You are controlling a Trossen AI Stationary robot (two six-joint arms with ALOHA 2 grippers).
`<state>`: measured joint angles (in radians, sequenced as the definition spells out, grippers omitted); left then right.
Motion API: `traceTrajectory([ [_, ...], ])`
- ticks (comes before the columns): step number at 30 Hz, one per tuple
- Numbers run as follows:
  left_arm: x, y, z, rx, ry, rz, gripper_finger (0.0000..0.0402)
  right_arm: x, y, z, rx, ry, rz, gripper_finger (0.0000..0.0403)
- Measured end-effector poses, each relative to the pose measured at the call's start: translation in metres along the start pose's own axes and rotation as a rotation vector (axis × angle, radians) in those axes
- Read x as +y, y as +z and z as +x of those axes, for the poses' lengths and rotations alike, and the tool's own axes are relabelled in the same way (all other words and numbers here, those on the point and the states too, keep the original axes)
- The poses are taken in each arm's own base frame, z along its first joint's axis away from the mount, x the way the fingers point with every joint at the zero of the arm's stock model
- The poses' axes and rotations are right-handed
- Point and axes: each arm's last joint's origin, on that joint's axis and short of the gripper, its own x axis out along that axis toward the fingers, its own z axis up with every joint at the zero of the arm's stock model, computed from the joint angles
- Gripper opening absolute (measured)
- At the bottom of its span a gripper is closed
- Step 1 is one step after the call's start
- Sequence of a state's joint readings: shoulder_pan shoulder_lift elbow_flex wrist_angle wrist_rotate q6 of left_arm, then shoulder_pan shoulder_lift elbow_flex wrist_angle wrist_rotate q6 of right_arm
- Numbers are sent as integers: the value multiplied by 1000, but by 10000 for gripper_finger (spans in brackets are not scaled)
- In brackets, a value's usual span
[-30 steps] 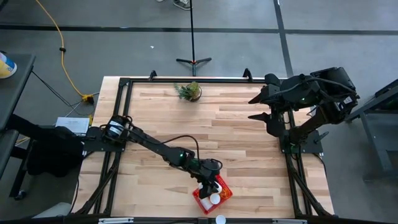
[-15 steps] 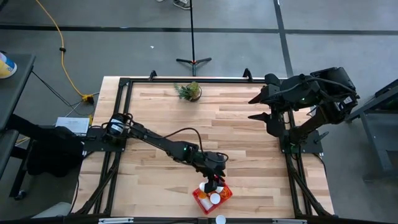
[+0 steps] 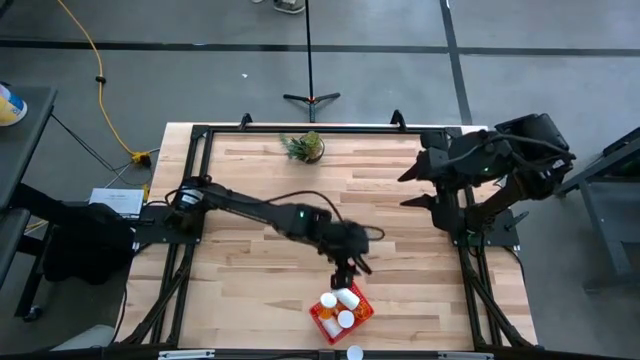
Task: Pick and place pill bottles into a basket
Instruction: Put the white pill bottle cap into the red bin
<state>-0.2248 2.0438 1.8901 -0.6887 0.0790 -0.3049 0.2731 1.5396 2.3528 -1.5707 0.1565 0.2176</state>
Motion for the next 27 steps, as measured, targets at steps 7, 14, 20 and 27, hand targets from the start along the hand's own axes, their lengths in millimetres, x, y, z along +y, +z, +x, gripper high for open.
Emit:
traceTrajectory([
  [7,20,11,-70,50,173,17,271,16,0,10,33,41,-6,232],
  [14,14,6,-149,-47,290,20,271,39,-15,40,178,58,-23,232],
  [20,4,-5,-174,-50,352,10,271,65,-38,80,313,69,-30,232],
  [27,-3,-17,-176,25,392,13,271,107,-71,135,347,202,16,232],
])
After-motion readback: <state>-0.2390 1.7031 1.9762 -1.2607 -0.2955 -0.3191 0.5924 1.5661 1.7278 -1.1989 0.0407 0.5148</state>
